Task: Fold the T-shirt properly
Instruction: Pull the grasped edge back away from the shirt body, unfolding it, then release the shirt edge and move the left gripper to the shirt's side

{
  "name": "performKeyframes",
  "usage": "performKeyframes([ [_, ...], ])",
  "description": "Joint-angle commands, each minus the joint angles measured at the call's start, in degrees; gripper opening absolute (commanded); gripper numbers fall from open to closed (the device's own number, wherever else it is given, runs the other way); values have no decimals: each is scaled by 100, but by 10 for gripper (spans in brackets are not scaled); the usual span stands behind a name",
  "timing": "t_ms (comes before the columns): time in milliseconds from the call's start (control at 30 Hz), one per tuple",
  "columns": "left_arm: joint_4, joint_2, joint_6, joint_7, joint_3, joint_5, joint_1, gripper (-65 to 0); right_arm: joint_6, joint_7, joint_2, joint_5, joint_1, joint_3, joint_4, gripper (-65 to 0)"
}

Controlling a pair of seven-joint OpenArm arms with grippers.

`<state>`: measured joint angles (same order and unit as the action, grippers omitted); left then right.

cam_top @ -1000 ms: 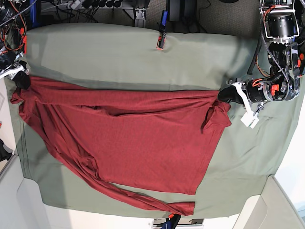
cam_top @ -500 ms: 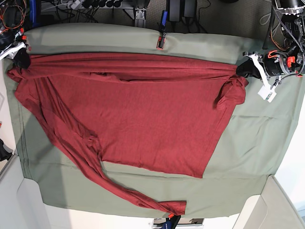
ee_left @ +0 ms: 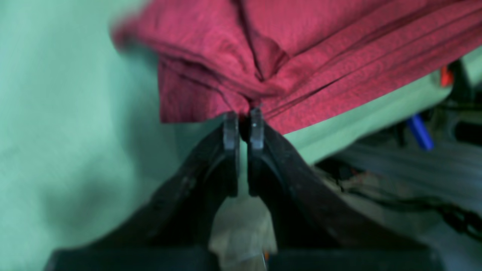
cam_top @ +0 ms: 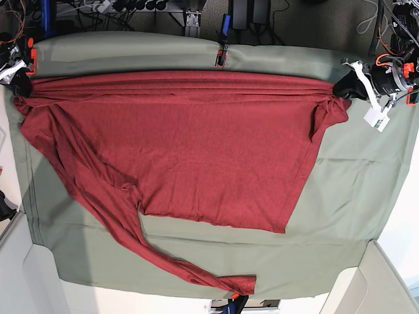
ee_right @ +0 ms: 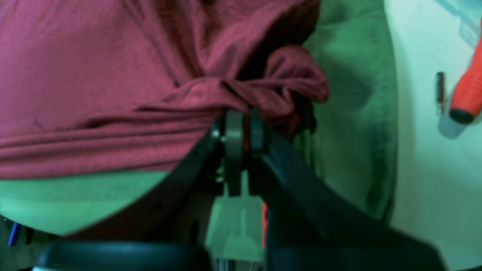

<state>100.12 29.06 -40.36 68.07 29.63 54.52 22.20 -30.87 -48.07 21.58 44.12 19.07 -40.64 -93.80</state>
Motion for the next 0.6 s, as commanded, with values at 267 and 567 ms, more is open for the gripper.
performKeyframes([
  [267,76,140,36,-367,-24,-114,-44,-650,57,177,157,-42,-15,-87,-94,-593],
  [567,74,122,36,-1156,-1003,-1012,-291,-618,61,179,155,-131,-15,-87,-92,-500],
])
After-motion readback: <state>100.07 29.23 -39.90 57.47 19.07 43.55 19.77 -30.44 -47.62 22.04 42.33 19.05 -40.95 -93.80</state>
